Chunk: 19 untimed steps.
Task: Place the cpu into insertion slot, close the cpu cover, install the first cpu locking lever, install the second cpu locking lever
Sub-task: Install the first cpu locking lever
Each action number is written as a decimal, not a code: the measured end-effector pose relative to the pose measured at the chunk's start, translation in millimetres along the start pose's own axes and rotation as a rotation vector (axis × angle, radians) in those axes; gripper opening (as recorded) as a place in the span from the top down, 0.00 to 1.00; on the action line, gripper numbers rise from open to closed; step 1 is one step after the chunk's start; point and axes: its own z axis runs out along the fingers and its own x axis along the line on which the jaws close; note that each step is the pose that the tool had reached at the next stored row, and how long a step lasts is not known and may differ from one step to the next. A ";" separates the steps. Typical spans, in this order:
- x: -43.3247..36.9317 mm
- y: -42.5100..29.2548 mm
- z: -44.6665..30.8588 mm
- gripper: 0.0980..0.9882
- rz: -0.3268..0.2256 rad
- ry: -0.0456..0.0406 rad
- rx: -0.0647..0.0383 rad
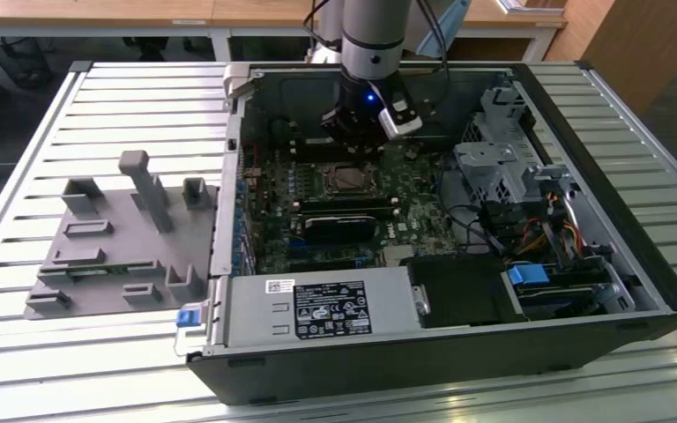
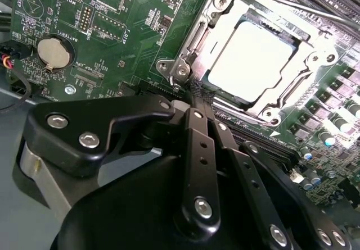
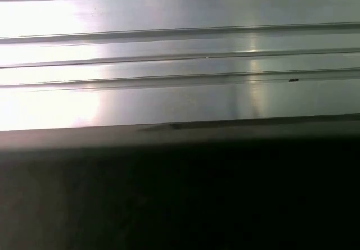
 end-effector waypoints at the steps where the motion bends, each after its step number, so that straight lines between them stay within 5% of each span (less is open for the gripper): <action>1: 0.0 0.0 0.4 0.99 0.000 0.0000 0.000; 10: -0.1 0.1 1.3 0.99 0.000 -0.0006 -0.001; 16: -0.2 0.4 -12.3 0.99 0.000 -0.0001 -0.001; 19: -0.2 0.3 -12.9 0.99 0.000 -0.0002 -0.001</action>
